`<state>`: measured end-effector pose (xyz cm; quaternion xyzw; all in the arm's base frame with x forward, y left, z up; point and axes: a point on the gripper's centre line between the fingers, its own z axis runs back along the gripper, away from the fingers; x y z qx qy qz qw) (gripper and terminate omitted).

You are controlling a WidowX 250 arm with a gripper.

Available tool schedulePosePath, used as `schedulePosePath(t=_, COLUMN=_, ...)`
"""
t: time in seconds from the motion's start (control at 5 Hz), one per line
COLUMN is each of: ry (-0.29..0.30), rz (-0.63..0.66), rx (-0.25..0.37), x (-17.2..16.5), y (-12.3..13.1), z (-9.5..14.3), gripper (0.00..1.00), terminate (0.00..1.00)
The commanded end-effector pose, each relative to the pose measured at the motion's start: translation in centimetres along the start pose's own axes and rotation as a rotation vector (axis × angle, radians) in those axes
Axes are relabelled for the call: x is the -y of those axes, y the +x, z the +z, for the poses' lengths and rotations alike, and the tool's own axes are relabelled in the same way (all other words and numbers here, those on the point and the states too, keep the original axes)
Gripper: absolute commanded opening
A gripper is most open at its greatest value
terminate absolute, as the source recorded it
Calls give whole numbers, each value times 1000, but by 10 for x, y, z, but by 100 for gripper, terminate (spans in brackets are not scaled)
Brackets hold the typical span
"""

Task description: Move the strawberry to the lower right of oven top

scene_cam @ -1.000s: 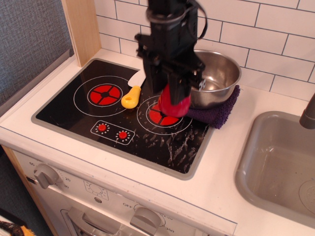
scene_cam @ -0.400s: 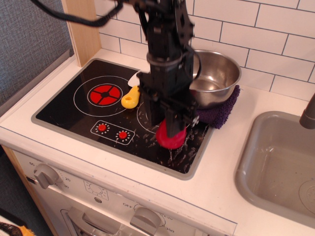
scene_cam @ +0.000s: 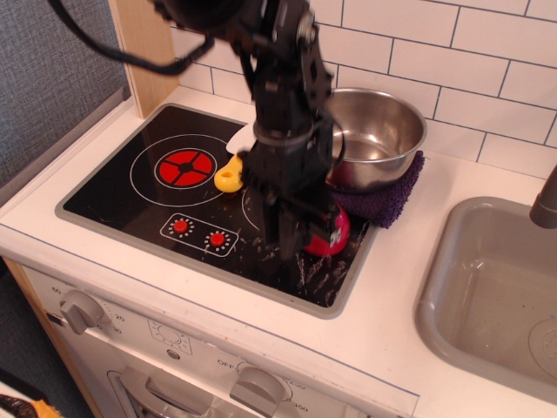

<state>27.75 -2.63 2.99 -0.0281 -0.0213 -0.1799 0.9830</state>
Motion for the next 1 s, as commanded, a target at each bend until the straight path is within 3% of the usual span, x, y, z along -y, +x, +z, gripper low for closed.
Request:
schedulePosePath(t=0.0, ry=48, rz=2, rx=92, x=-1, y=0, z=42, gripper=100, terminate=0)
schedulePosePath(t=0.2, ry=93, rz=39, rx=119, x=-1, y=2, z=77, gripper=100, terminate=0)
schedulePosePath(t=0.6, ry=121, rz=72, rx=116, x=-2, y=1, z=89, gripper=100, terminate=0)
schedulePosePath(t=0.8, ry=121, rz=72, rx=116, x=-2, y=1, z=89, gripper=100, terminate=100)
